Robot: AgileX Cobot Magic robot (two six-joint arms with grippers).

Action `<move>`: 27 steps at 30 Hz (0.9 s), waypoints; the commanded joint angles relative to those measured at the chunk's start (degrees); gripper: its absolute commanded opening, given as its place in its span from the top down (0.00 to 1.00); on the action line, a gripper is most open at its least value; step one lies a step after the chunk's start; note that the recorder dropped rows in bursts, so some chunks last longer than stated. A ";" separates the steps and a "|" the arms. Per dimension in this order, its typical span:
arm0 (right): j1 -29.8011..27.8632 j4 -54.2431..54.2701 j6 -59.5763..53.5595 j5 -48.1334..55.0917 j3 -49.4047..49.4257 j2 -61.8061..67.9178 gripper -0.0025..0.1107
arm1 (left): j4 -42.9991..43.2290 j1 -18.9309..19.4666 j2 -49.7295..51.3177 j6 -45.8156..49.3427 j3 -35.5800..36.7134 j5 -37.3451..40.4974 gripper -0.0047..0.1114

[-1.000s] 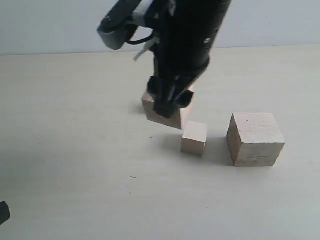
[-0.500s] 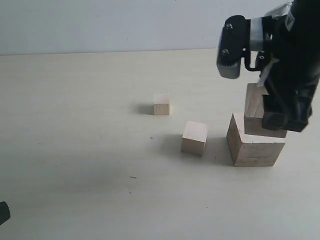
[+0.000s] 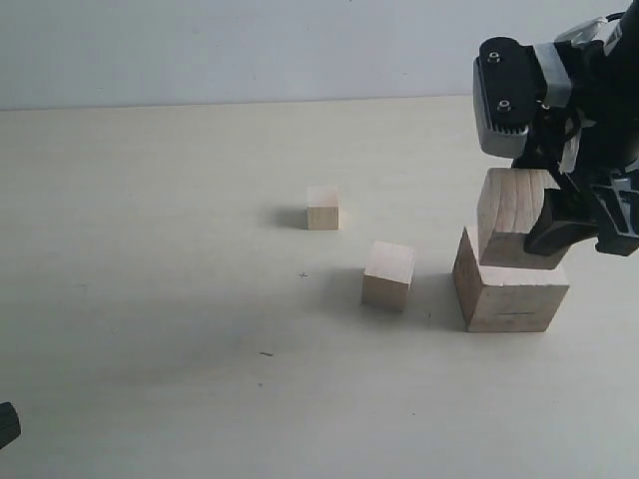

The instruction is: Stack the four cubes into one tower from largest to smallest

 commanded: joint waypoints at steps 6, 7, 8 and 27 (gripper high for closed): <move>-3.27 0.55 -9.21 -0.33 -0.29 5.45 0.98 | -0.19 0.09 -0.38 -0.21 -0.02 -0.35 0.96; -3.27 0.55 -9.75 -0.33 -0.58 5.97 0.98 | -0.19 0.09 -0.38 -0.21 -0.02 -0.35 0.96; -3.27 0.55 -9.84 -0.44 -0.84 6.41 0.98 | -0.19 0.09 -0.38 -0.21 -0.02 -0.35 0.96; -4.60 3.47 -13.09 -0.79 -3.14 8.51 0.98 | -0.19 0.09 -0.38 -0.21 -0.02 -0.35 0.96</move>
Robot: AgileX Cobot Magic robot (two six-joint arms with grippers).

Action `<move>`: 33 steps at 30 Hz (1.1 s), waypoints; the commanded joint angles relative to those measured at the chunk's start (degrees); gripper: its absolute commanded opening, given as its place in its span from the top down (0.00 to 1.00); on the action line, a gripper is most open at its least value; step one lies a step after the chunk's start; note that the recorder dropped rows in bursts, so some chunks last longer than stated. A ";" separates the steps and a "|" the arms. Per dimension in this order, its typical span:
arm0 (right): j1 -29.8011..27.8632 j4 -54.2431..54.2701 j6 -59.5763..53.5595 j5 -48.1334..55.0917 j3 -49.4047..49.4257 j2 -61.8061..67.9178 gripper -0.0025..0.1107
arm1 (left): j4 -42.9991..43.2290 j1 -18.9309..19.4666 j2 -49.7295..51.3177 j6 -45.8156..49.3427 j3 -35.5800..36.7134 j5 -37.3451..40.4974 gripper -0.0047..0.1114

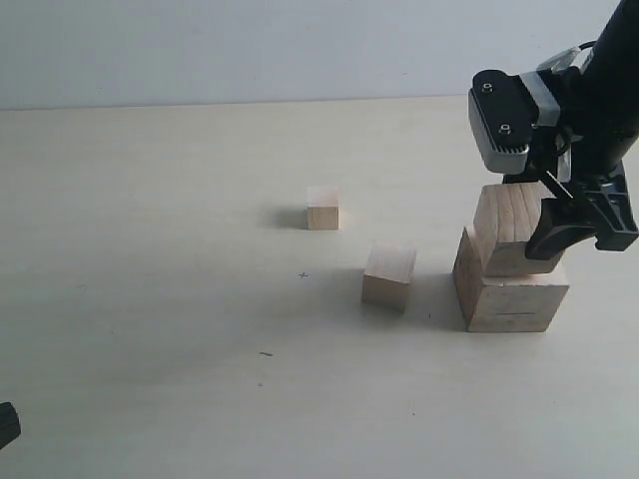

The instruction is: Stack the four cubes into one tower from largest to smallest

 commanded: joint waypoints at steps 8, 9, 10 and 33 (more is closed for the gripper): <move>-0.39 2.77 -2.79 0.75 -0.54 -0.06 0.98 | -0.19 0.09 -0.38 -0.21 -0.02 -0.35 0.96; -0.39 2.77 -2.79 0.75 -0.54 -0.06 0.98 | -0.19 0.09 -0.38 -0.21 -0.02 -0.35 0.96; -0.39 2.54 -2.79 0.73 -0.54 -0.06 0.98 | -0.19 0.09 -0.38 -0.21 -0.02 -0.35 0.96; -1.35 2.82 -2.79 1.76 -0.40 -0.30 0.98 | -0.19 0.09 -0.38 -0.21 -0.02 -0.35 0.96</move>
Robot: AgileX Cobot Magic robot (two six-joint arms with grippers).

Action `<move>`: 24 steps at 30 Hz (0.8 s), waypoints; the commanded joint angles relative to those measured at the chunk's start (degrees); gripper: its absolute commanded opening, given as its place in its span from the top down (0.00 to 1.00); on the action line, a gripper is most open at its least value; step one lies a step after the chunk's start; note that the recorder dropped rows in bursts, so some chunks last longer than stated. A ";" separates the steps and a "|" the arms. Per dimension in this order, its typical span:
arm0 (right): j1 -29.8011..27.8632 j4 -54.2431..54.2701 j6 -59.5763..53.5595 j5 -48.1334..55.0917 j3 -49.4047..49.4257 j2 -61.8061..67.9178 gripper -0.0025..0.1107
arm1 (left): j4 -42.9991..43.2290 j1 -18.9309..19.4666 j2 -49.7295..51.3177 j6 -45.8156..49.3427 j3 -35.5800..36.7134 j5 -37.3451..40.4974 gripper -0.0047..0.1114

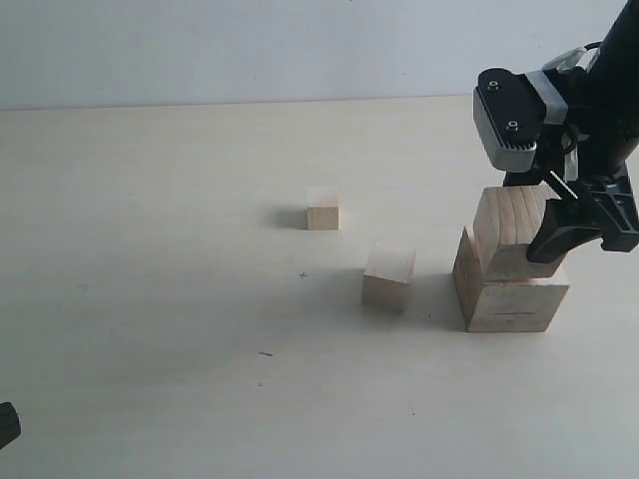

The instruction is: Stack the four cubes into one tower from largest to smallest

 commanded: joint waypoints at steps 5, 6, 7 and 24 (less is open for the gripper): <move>-0.30 0.54 -0.52 -0.09 -0.40 -0.30 0.98 | -0.19 0.09 -0.38 -0.21 -0.02 -0.35 0.96; -0.30 0.54 -0.52 -0.09 -0.40 -0.19 0.98 | -0.19 0.09 -0.38 -0.21 -0.02 -0.35 0.96; -0.30 0.54 -0.52 -0.20 -0.40 -0.07 0.98 | -0.19 0.09 -0.38 -0.21 -0.02 -0.35 0.96; -0.99 1.05 -2.07 -0.40 -0.31 0.02 0.98 | -0.19 0.09 -0.38 -0.21 -0.02 -0.35 0.96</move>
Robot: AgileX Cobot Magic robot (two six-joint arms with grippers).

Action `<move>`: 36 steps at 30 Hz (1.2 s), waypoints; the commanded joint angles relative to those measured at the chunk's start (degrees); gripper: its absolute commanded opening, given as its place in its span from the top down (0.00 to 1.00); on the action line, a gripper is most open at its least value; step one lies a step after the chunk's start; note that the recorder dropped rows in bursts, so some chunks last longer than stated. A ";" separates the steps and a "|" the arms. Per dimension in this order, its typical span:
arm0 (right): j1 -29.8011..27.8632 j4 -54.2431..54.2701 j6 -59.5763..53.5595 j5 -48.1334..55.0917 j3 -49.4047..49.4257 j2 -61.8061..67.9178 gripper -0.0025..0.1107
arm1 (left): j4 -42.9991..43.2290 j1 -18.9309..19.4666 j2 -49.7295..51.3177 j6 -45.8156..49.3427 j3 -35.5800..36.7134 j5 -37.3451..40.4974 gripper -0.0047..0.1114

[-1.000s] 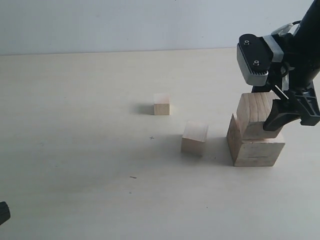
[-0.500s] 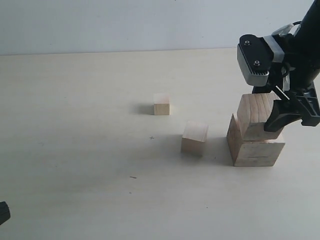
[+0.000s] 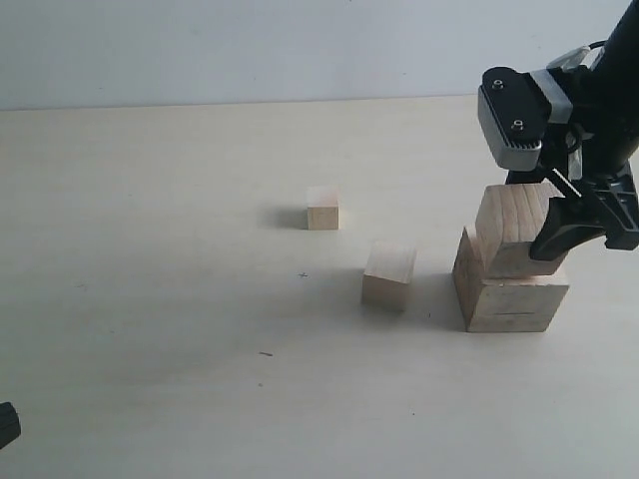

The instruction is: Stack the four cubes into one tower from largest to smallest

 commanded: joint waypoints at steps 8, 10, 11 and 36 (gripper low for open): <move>-0.33 1.69 -0.81 -0.36 -0.31 0.08 0.98 | -0.19 0.09 -0.38 -0.21 -0.02 -0.35 0.96; -0.33 1.73 -0.81 -0.36 -0.31 0.42 0.98 | -0.19 0.09 -0.38 -0.21 -0.02 -0.35 0.96; -0.33 1.83 -0.81 -0.36 -0.31 0.71 0.98 | -0.19 0.09 -0.38 -0.21 -0.02 -0.35 0.96; -0.97 1.83 -0.93 0.90 -0.31 -0.12 0.98 | -0.19 0.09 -0.38 -0.21 -0.02 -0.35 0.96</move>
